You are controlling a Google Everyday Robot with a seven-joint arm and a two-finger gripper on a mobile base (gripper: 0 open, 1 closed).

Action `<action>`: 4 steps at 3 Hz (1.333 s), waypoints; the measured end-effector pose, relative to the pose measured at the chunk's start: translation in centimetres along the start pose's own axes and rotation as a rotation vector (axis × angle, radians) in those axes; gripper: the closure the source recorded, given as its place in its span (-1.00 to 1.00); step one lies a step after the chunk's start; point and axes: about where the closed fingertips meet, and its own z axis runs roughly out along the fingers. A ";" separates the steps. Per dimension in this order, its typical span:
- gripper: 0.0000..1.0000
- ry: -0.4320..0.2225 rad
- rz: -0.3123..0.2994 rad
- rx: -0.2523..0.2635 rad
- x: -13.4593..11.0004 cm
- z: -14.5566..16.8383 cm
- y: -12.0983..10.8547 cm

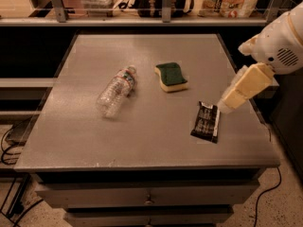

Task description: Pick sponge

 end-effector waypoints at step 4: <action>-1.00 -0.216 0.015 0.028 -7.5 8.4 -2.5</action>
Offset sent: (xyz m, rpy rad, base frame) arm 0.0229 0.0454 0.0019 0.0561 -0.0643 0.0288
